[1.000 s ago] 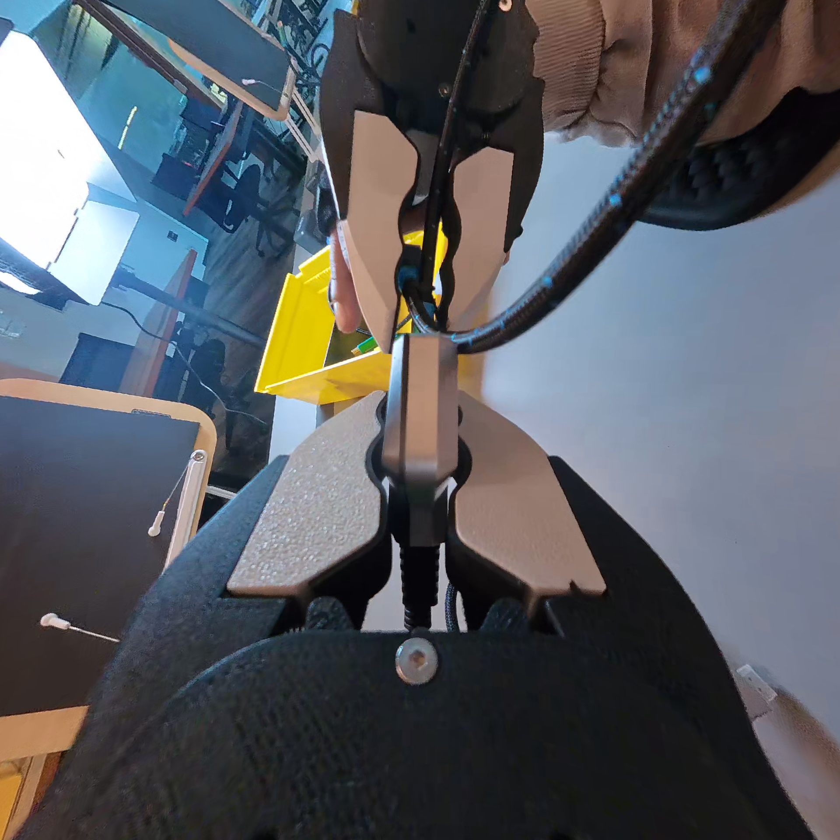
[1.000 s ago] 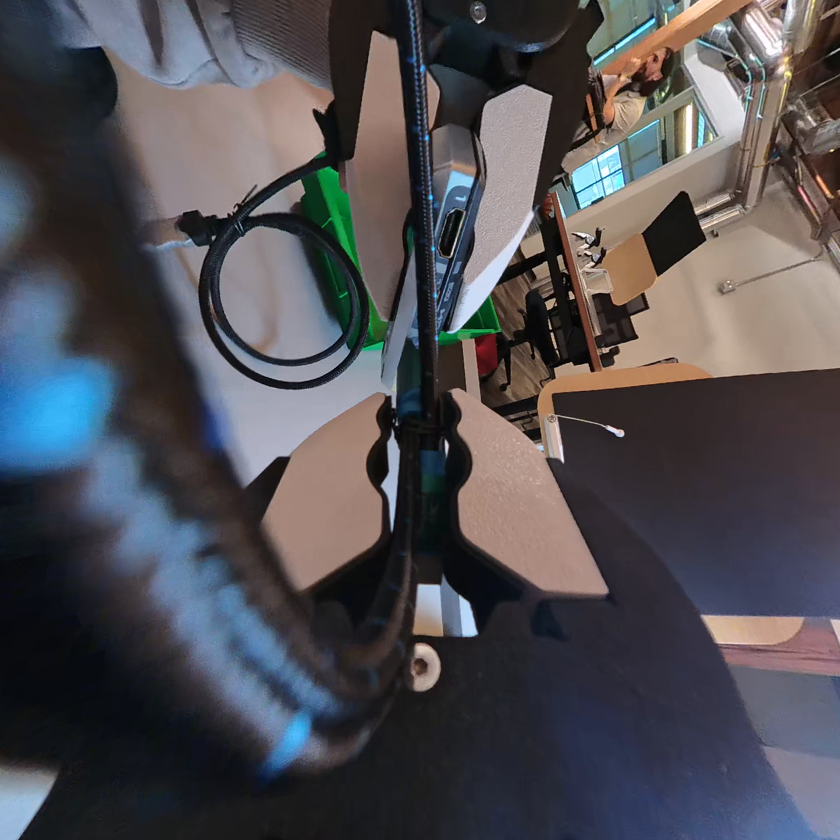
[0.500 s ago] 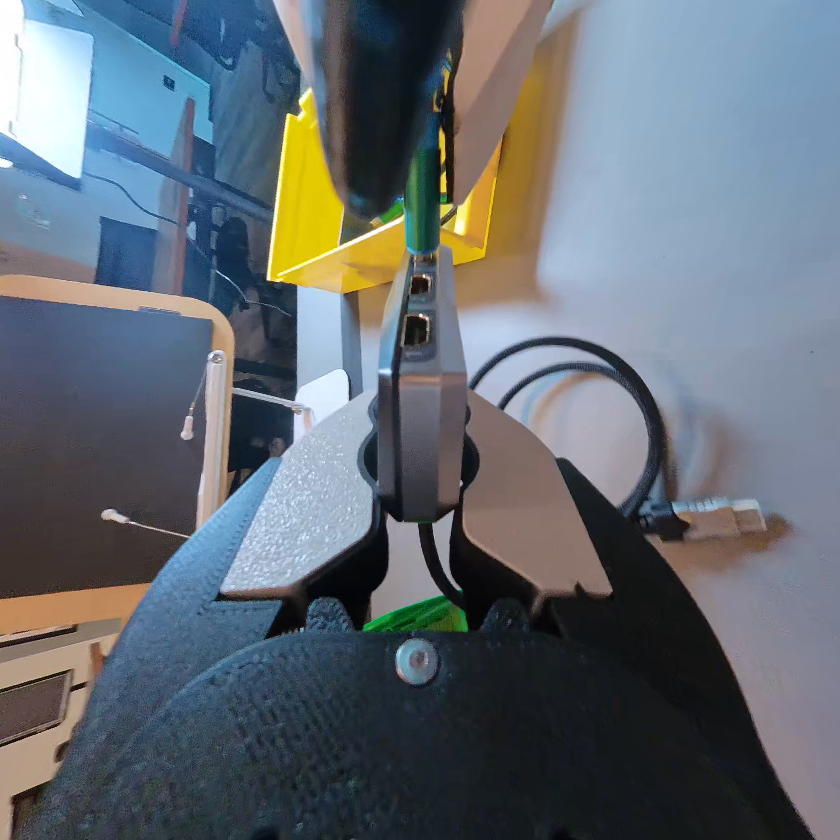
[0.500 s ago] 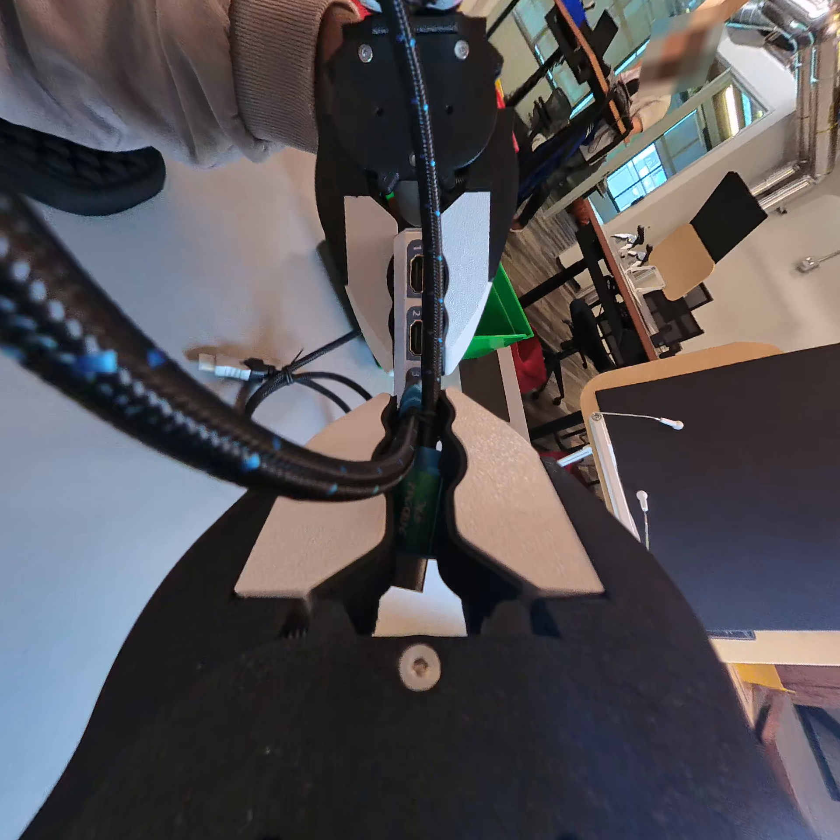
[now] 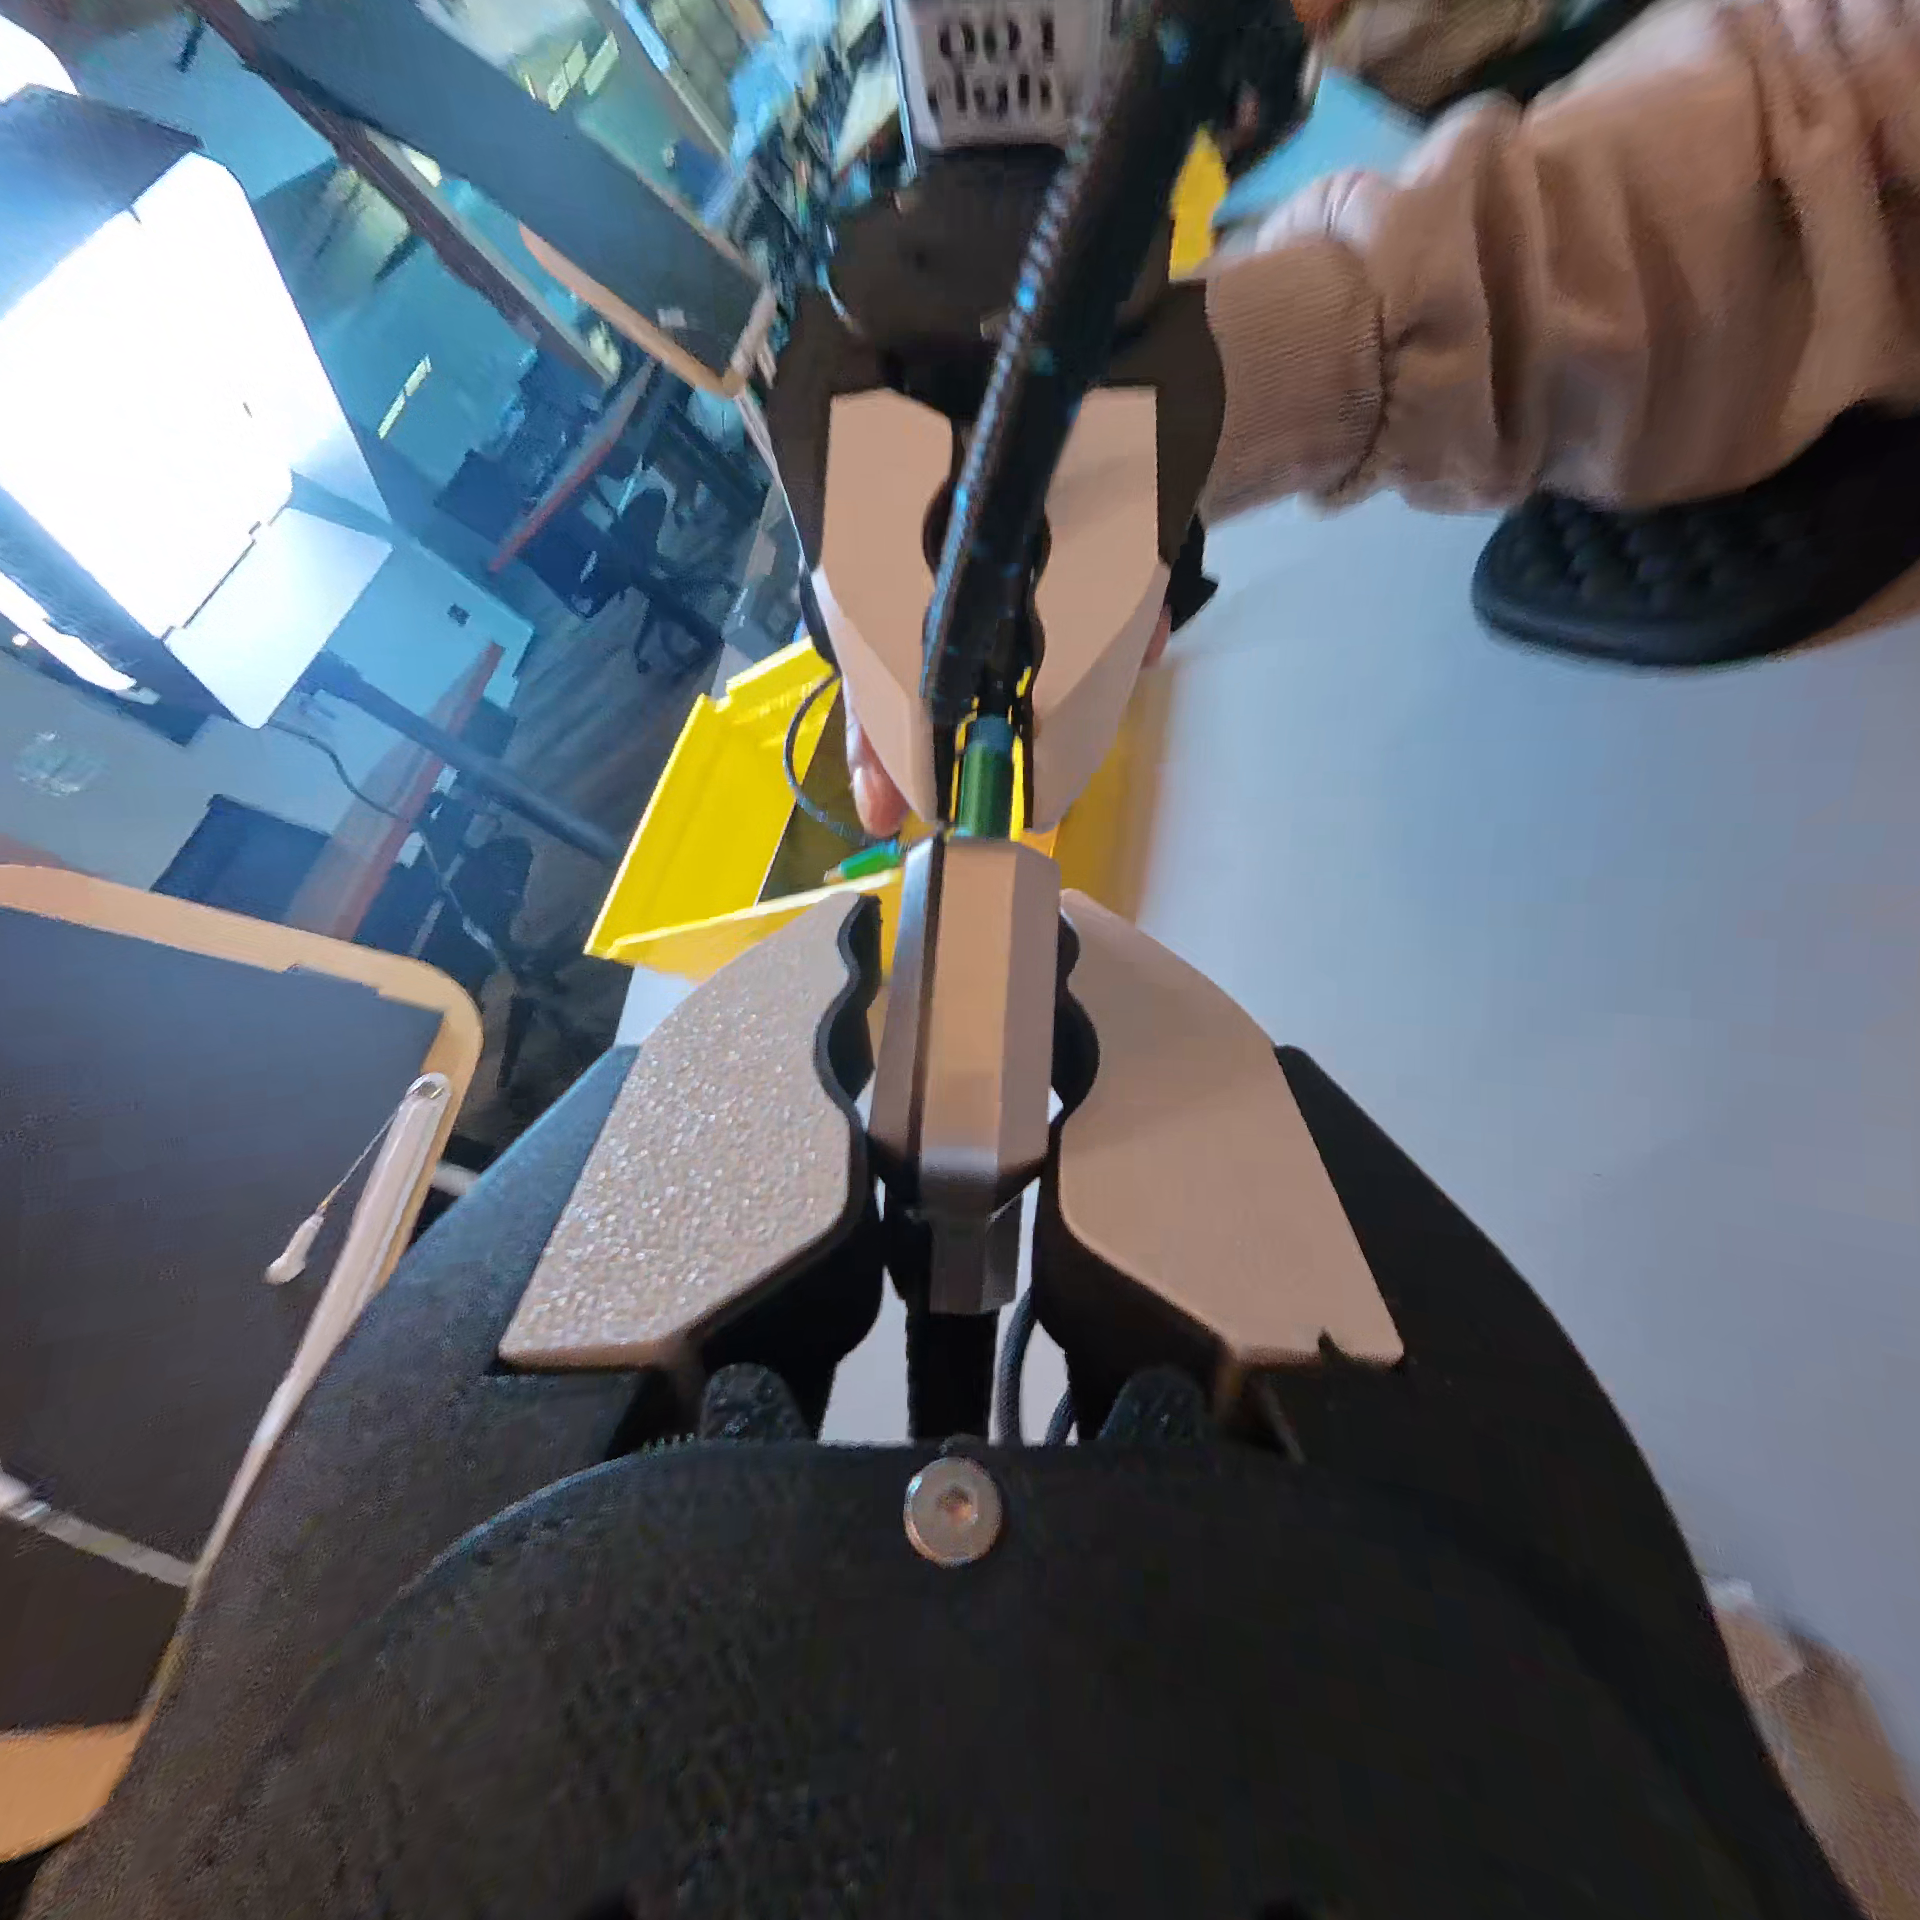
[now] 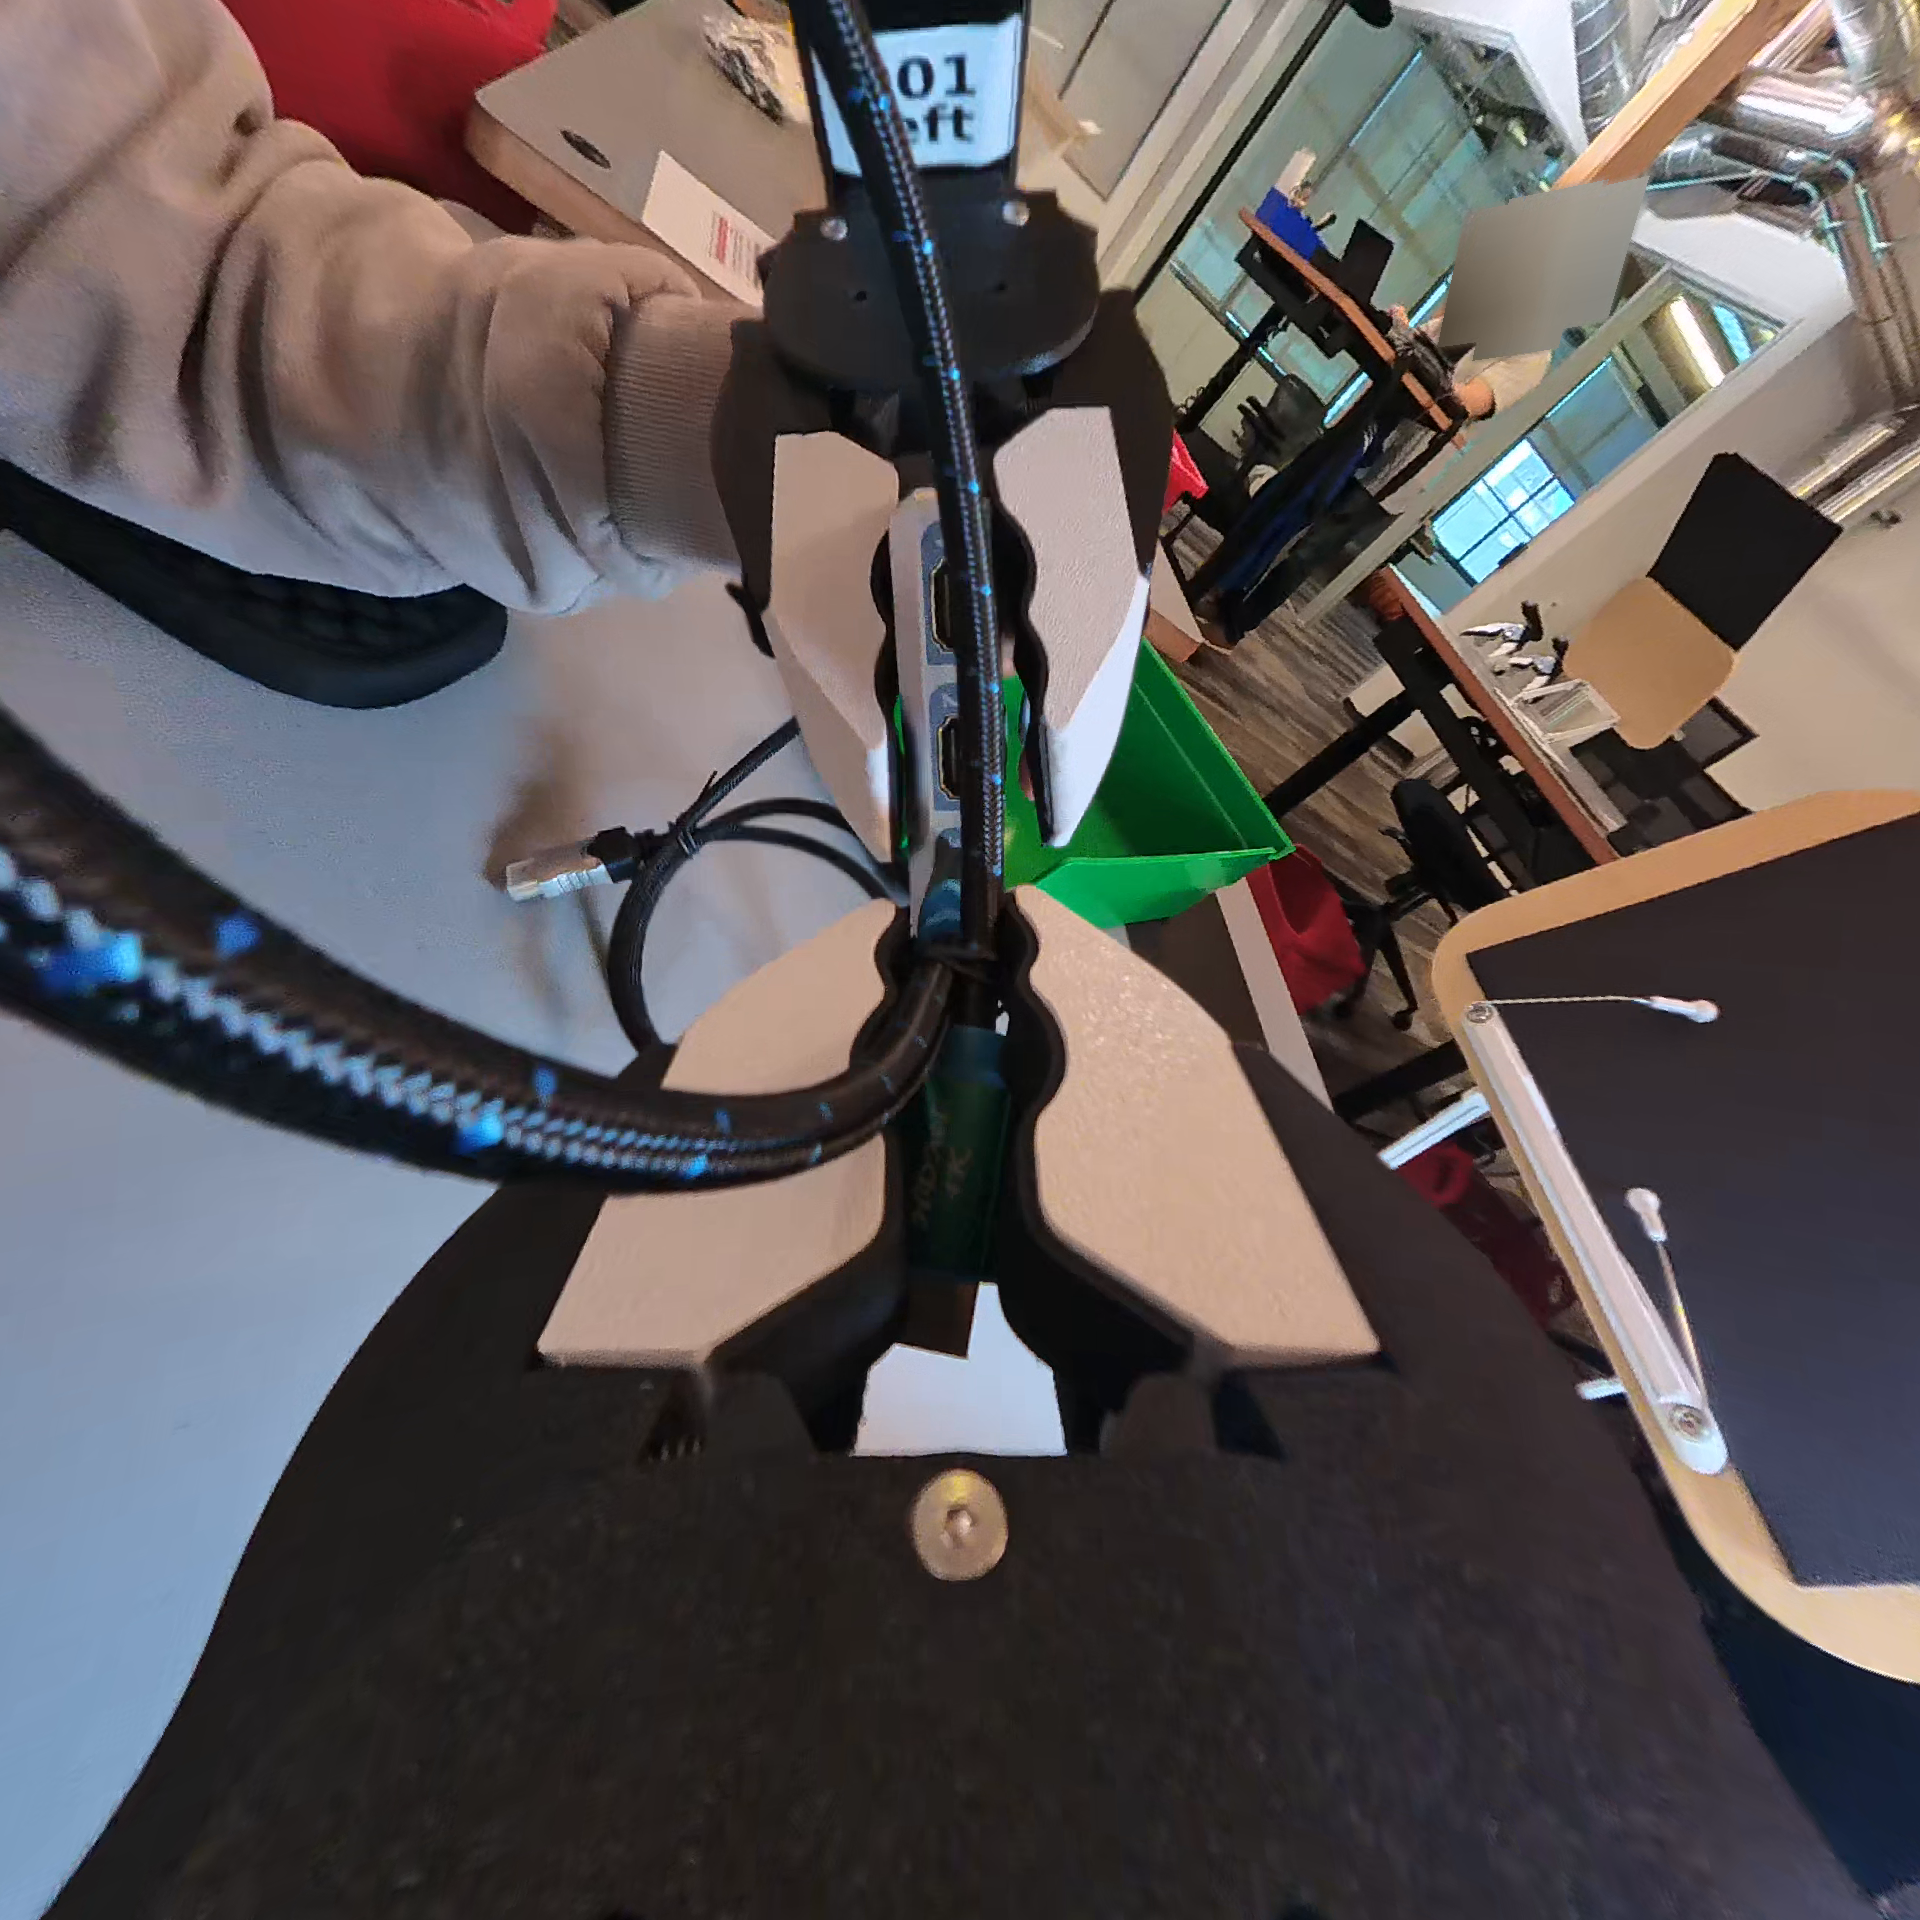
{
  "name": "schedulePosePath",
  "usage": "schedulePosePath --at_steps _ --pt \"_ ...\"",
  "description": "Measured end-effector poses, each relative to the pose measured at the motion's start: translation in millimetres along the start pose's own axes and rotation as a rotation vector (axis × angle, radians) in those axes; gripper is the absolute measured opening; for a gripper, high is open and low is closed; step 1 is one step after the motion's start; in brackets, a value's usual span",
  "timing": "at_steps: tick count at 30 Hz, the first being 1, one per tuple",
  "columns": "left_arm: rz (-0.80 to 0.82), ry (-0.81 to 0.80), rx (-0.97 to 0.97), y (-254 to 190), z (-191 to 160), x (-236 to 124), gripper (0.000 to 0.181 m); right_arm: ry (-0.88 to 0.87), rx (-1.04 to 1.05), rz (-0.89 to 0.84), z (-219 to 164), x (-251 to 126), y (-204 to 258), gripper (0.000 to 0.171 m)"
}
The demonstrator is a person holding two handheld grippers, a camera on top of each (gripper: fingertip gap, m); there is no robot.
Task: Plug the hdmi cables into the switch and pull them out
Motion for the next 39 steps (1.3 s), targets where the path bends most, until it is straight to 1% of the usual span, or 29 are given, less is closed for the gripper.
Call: schedulePosePath --at_steps 2,4,8,11,13,16,18,21,24,25,27,28,31,34,36,39 --pt "-0.013 0.134 0.067 -1.2 -13.8 -1.8 0.03 0.008 -0.008 0.001 0.9 -0.5 -0.2 0.015" --pt "-0.03 0.223 0.096 -2.2 -25.2 -4.3 0.03 0.02 -0.024 0.001 3.8 -1.3 1.1 0.015" --pt "-0.046 0.266 0.084 -3.5 -35.4 -2.7 0.029 0.027 -0.024 -0.003 5.1 -4.4 -0.5 0.014" --pt "-0.059 0.267 0.064 -5.3 -39.2 0.4 0.029 0.019 -0.014 -0.001 6.7 -6.8 -2.2 0.014" --pt "-0.056 0.227 0.045 -5.1 -35.4 0.6 0.03 0.009 -0.003 -0.003 7.5 -6.3 -2.8 0.014" --pt "0.004 0.043 0.017 1.0 -12.5 0.4 0.031 -0.05 0.038 0.016 11.9 -7.3 -2.8 0.014" --pt "0.026 -0.04 -0.01 4.4 0.2 -0.3 0.031 -0.104 0.074 0.043 17.7 -10.1 -2.3 0.014" --pt "0.029 -0.122 -0.018 4.0 13.3 -2.7 0.031 -0.167 0.115 0.088 25.4 -14.1 0.6 0.014" --pt "0.017 -0.221 -0.034 3.2 22.1 -13.0 0.027 -0.239 0.156 0.121 34.8 -24.7 -0.5 0.014" --pt "0.009 -0.232 -0.047 3.4 21.1 -15.6 0.028 -0.267 0.17 0.13 39.0 -29.1 -1.2 0.014" --pt "0.006 -0.174 -0.033 1.8 9.2 -12.7 0.031 -0.322 0.191 0.15 47.4 -36.2 -1.3 0.014" --pt "0.002 -0.177 -0.035 0.0 9.1 -10.0 0.032 -0.34 0.199 0.158 50.2 -37.8 -1.0 0.014" --pt "0.056 -0.236 0.005 1.7 26.1 -3.1 0.028 -0.351 0.209 0.167 50.3 -35.2 0.0 0.013" --pt "0.128 -0.2 0.062 5.3 31.3 2.7 0.026 -0.395 0.254 0.199 51.1 -33.3 0.2 0.013" --pt "0.143 -0.159 0.072 8.4 28.6 1.8 0.025 -0.371 0.243 0.175 47.7 -31.4 -2.5 0.014" --pt "0.114 -0.097 0.078 8.5 24.2 -0.2 0.024 -0.288 0.18 0.127 40.6 -28.5 -4.3 0.014"
Point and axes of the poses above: each gripper's, where its closed fingertips meet, x out along the fingers, z out of its top, y = z × x across the jaws, the point moved 1 cm from there along -x, back along the fingers, and after that the axes turned 14 degrees about x, right-handed, at the moved point
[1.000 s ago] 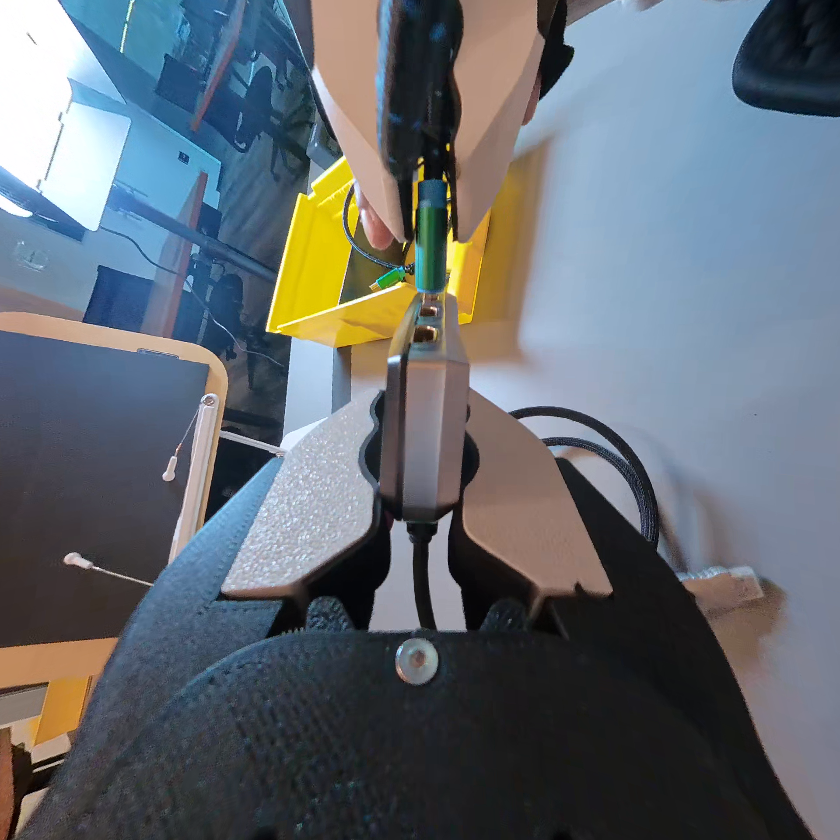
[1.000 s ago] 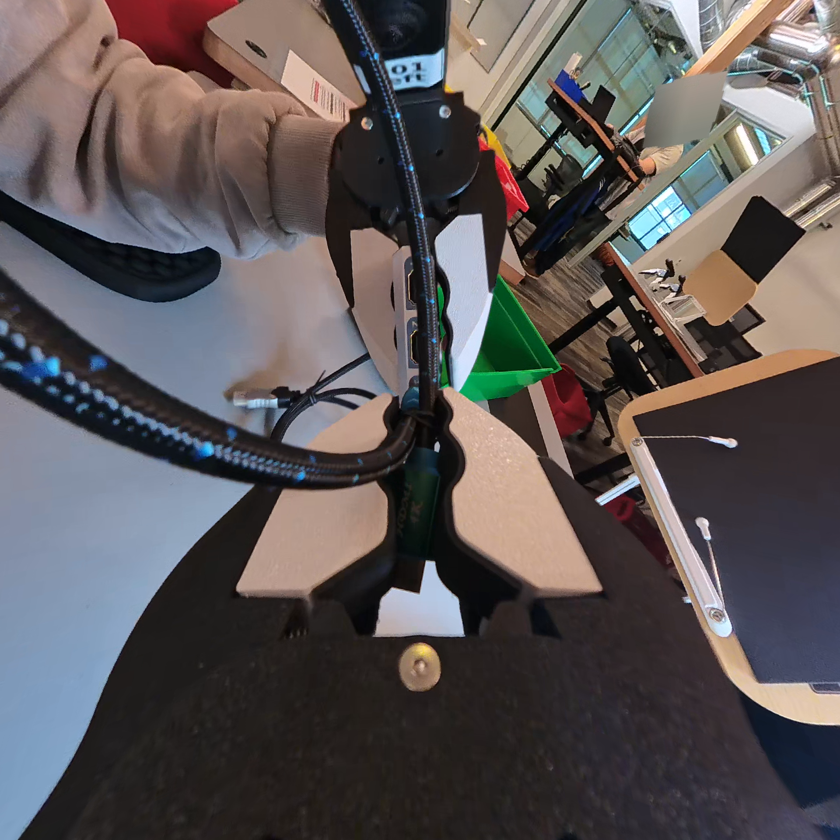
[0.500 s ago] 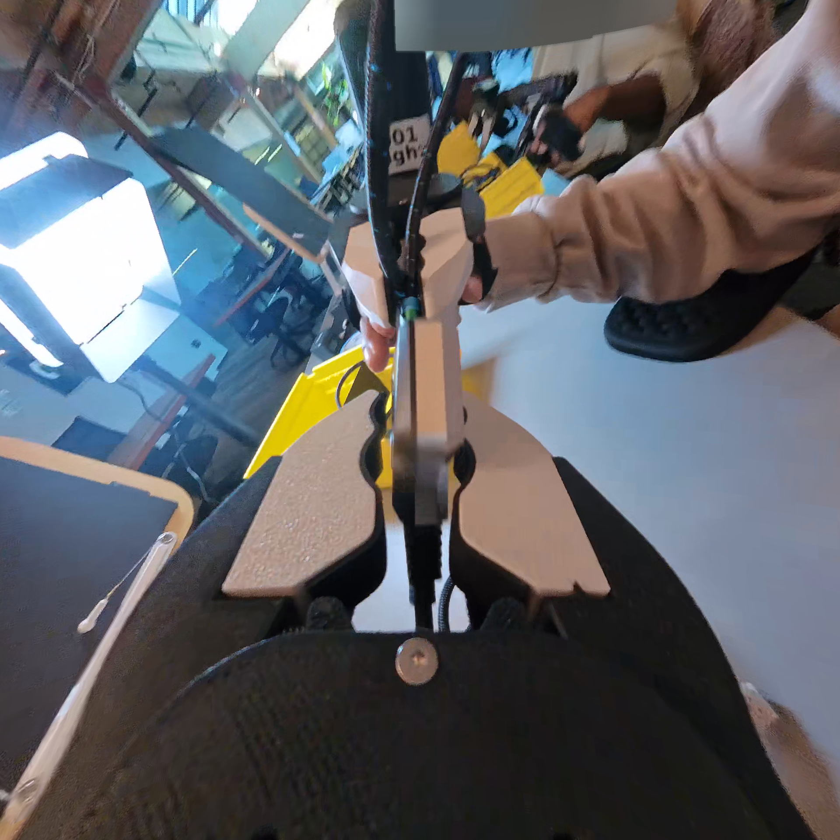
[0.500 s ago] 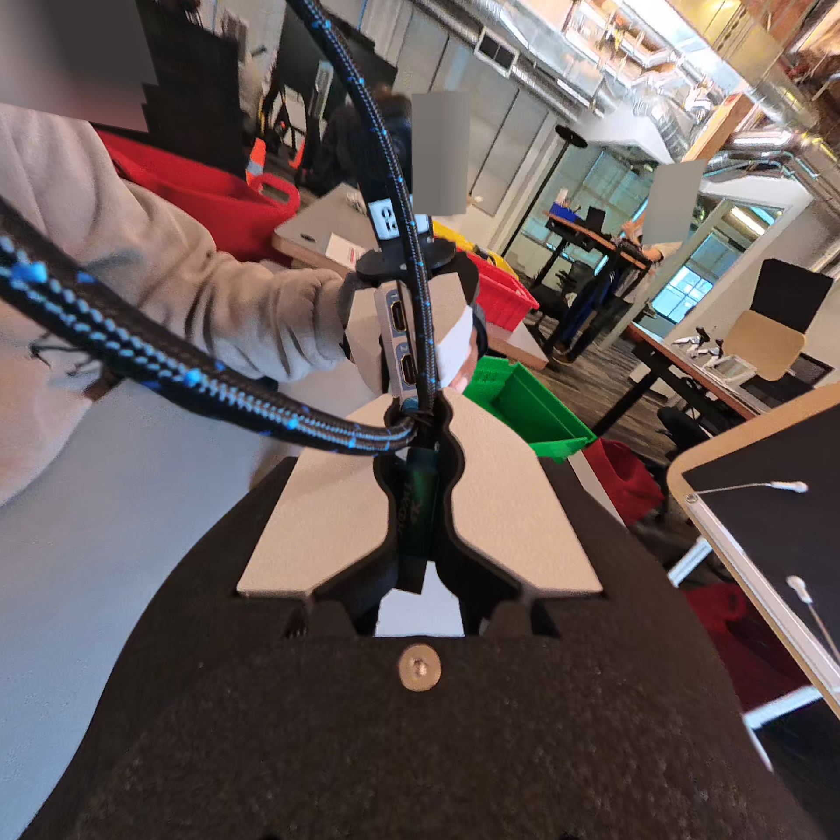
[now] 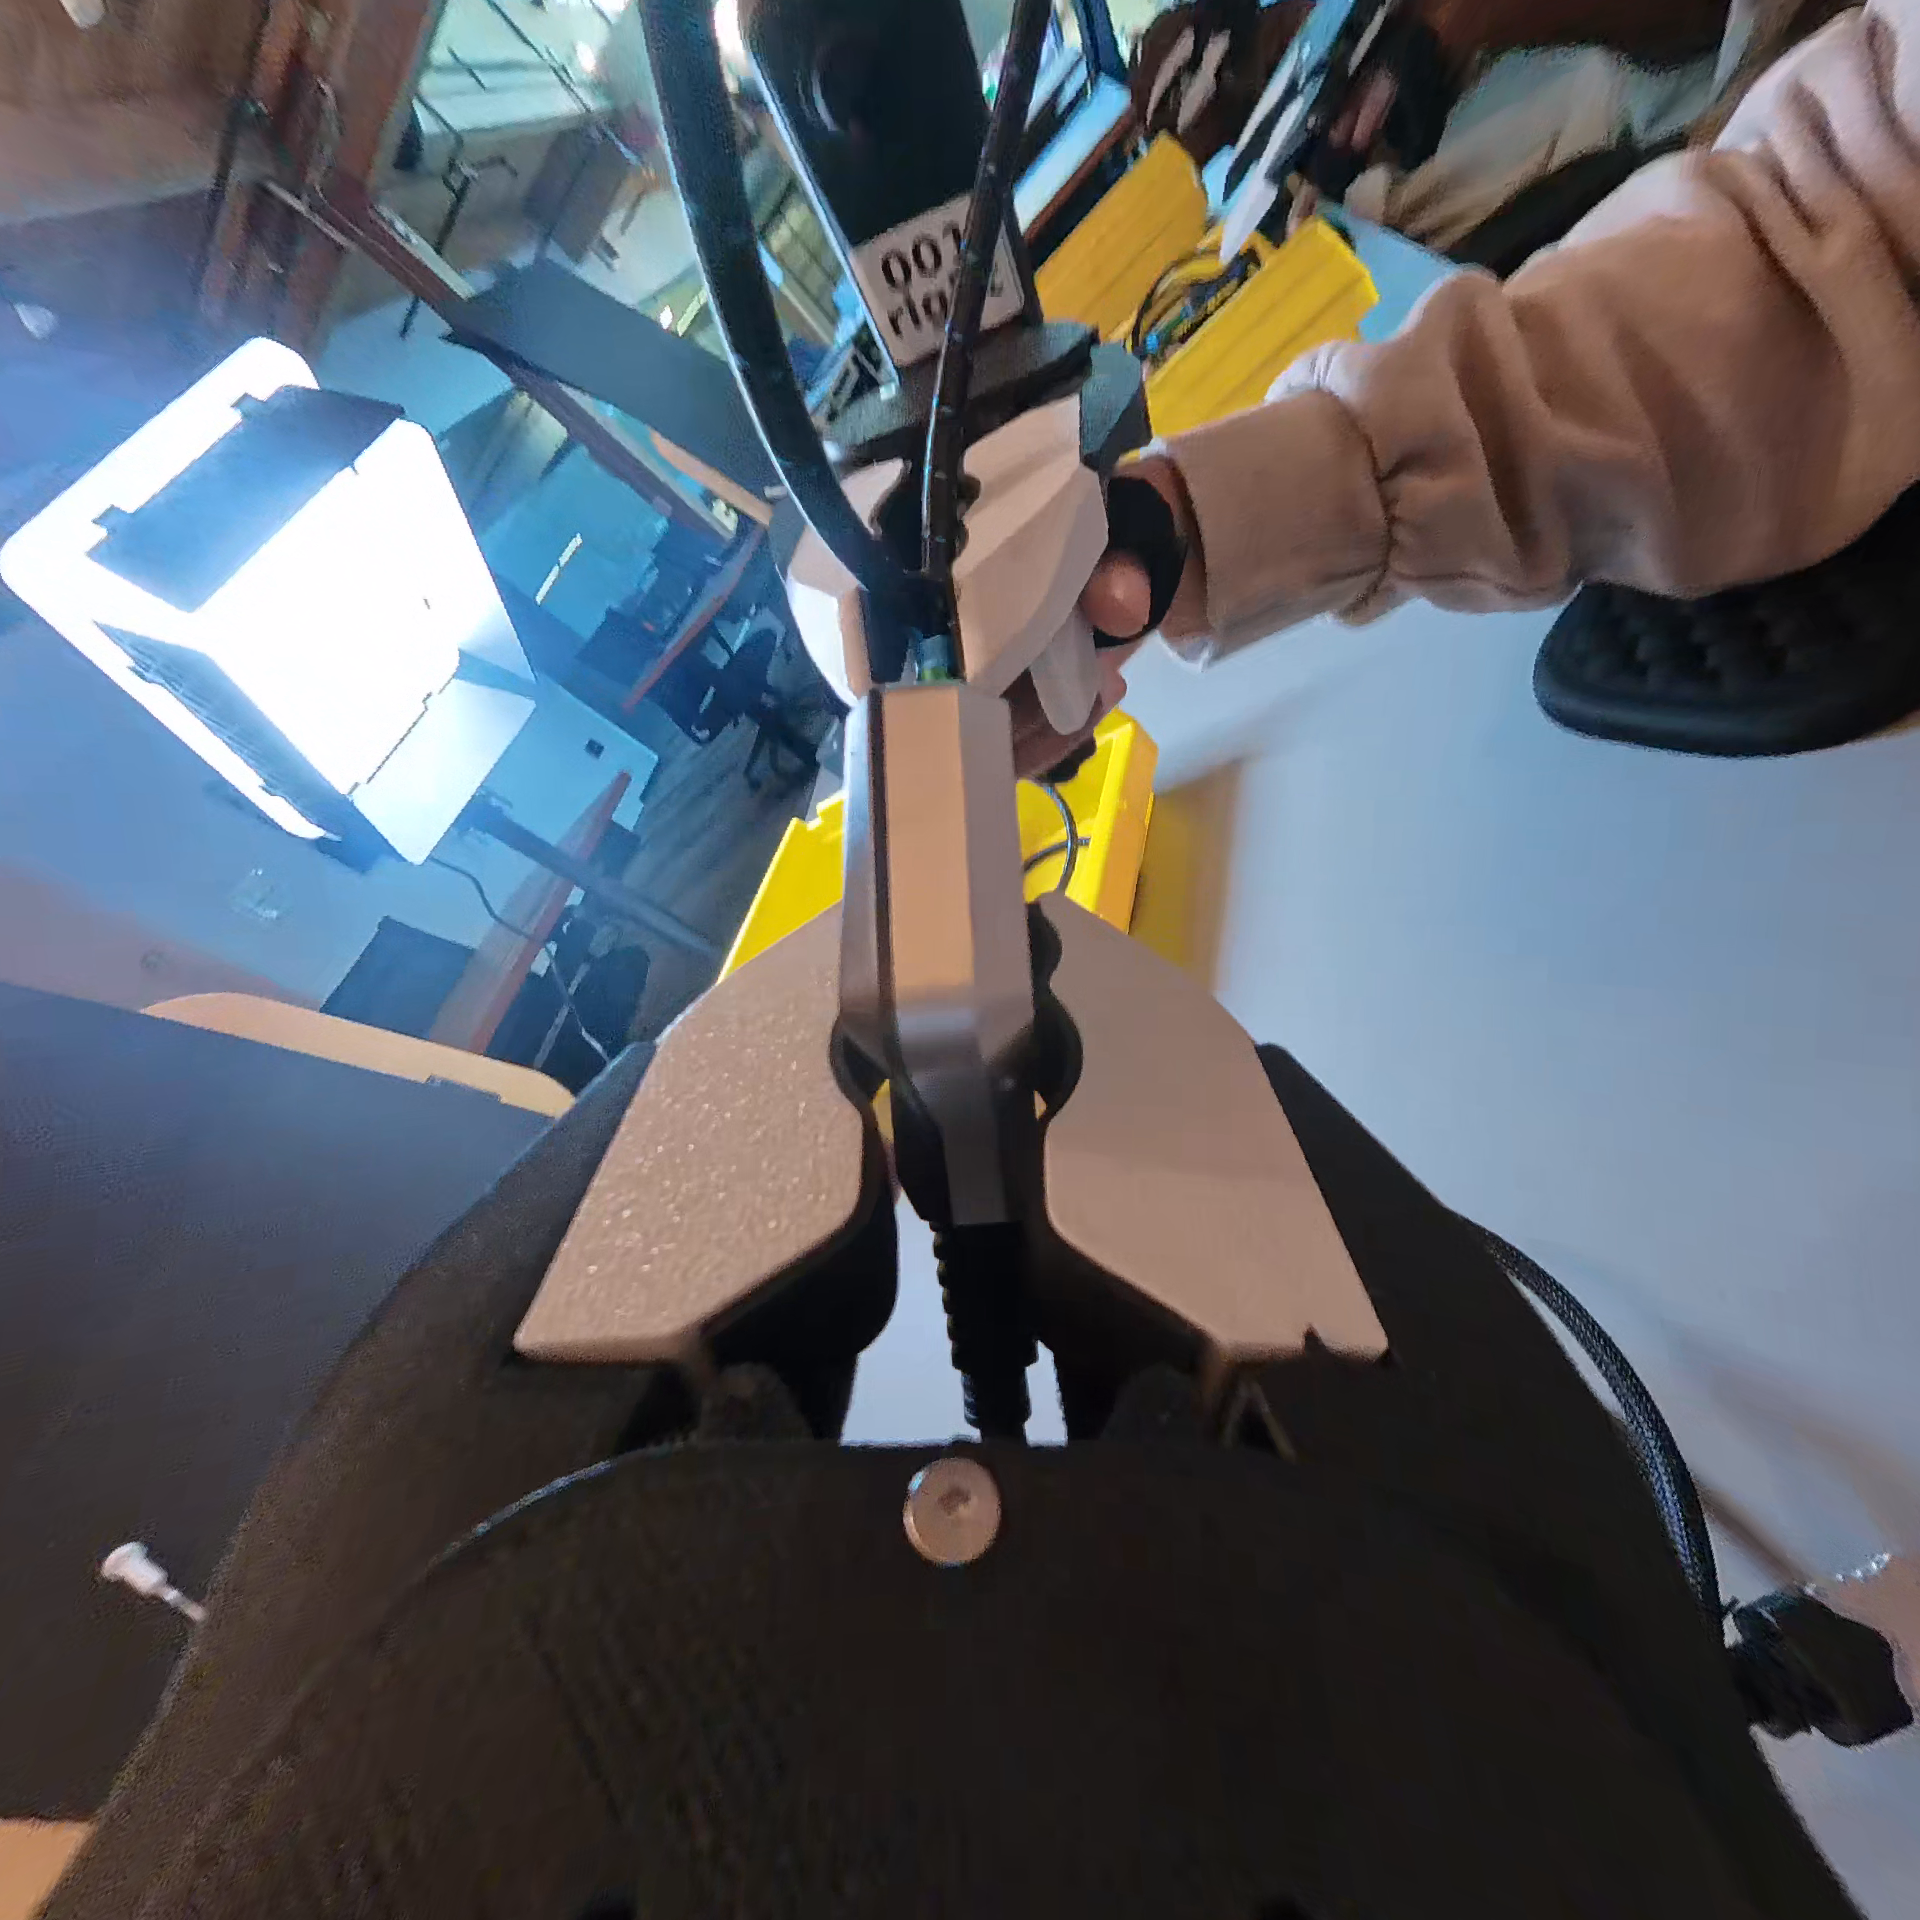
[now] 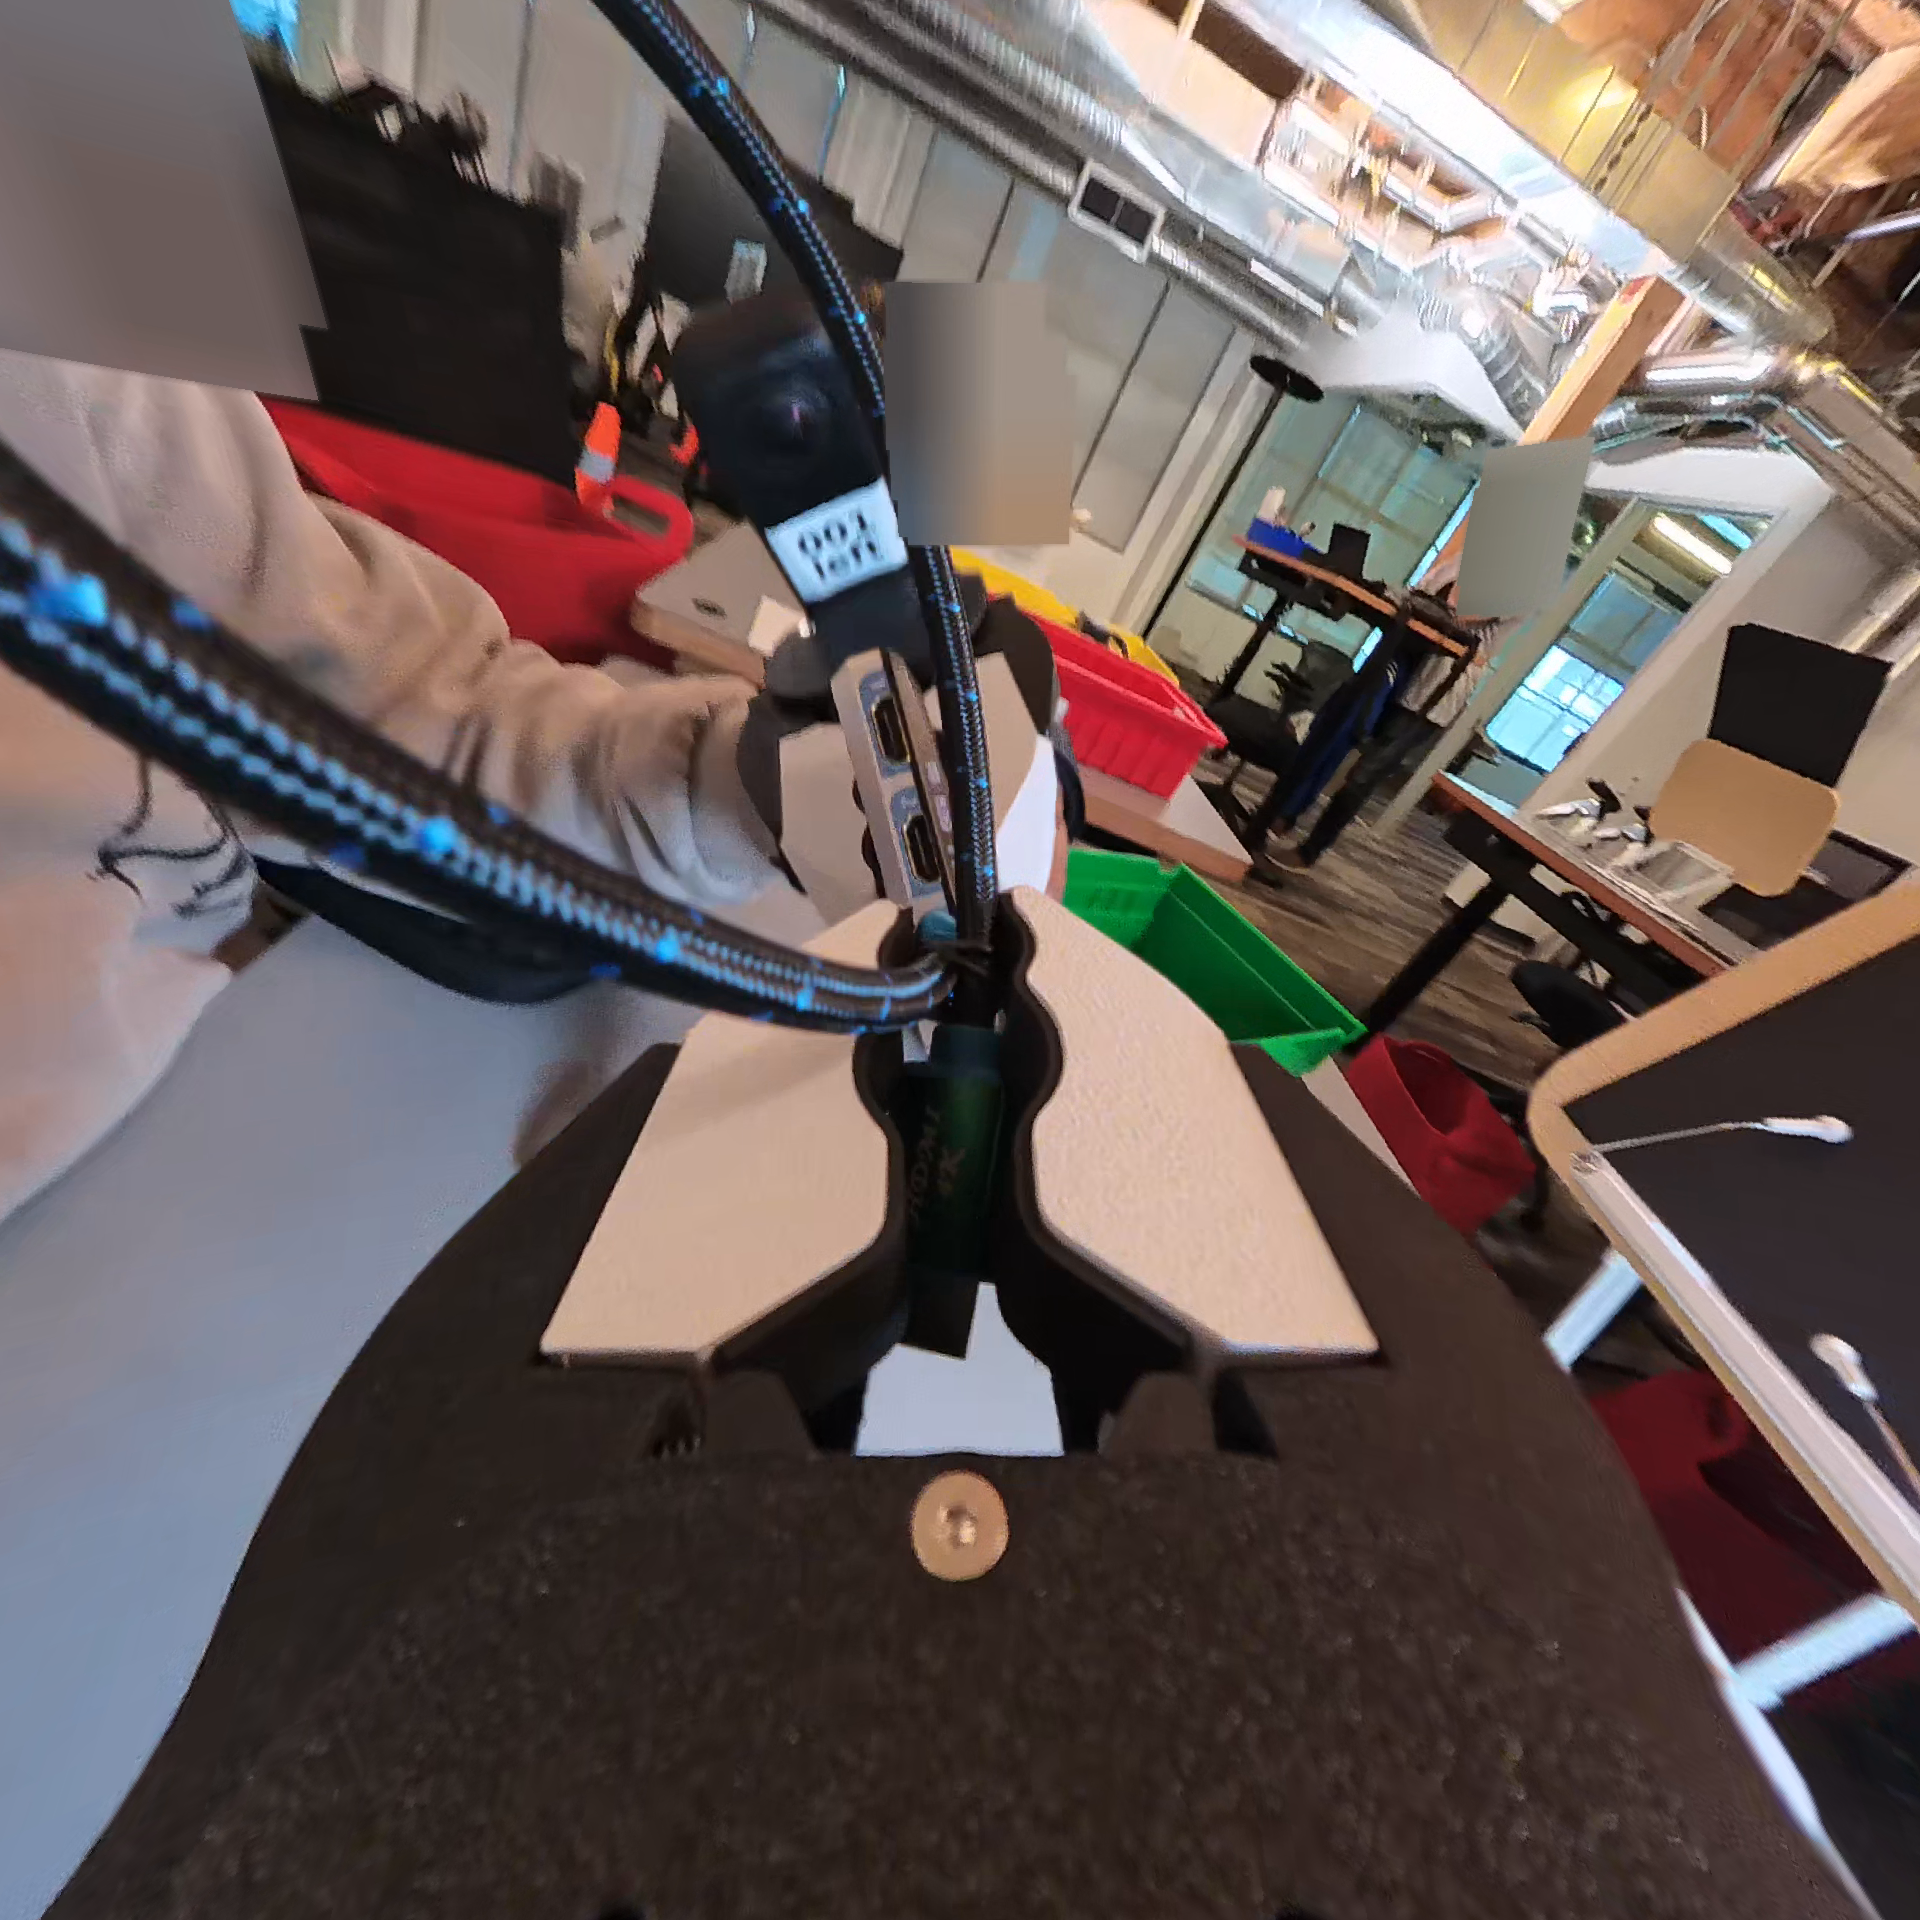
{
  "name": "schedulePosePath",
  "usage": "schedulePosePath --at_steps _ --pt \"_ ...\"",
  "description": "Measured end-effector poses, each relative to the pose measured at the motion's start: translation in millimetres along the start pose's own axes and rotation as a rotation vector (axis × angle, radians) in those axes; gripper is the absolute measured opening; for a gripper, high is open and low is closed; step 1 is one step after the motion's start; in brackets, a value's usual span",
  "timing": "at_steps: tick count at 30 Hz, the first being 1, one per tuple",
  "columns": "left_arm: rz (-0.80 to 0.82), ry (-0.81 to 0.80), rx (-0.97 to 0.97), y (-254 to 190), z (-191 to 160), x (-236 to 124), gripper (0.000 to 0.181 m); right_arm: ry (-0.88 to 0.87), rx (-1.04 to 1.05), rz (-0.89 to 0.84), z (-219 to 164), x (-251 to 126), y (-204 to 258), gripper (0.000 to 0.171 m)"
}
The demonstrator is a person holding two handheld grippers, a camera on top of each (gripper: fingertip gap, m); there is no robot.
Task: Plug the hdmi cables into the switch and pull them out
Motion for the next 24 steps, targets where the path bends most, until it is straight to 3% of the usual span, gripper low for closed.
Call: schedulePosePath --at_steps 8,15,16,17,18,22,24 --pt "-0.09 0.166 0.009 -6.8 -34.1 -4.6 0.025 0.189 -0.096 -0.097 -26.3 4.2 -13.0 0.014" --pt "-0.122 0.264 0.001 -9.8 -52.8 -3.9 0.024 0.158 -0.1 -0.104 -18.3 -0.9 -14.5 0.013" --pt "-0.137 0.425 0.027 -10.9 -82.5 -12.8 0.025 0.01 -0.066 -0.085 10.6 -15.6 -12.0 0.013" --pt "-0.138 0.482 -0.004 -13.2 -107.2 -22.3 0.024 -0.038 -0.085 -0.127 32.1 -35.0 -14.7 0.012" --pt "-0.145 0.437 -0.095 -15.6 -115.1 -28.0 0.024 0.027 -0.174 -0.224 37.4 -49.5 -18.6 0.013" --pt "-0.047 0.394 -0.137 9.4 -106.2 -35.7 0.024 -0.029 -0.197 -0.381 64.8 -91.3 -29.9 0.014" --pt "0.0 0.397 -0.101 18.2 -99.3 -41.3 0.024 0.15 -0.174 -0.506 37.4 -106.6 -56.2 0.014"
Point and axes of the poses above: each gripper's, where its closed fingertips meet, x out along the fingers, z out of its top, y = z × x across the jaws, the point moved 1 cm from there along -x, back along the fingers, and after that the axes turned 14 degrees about x, right-handed, at the moved point
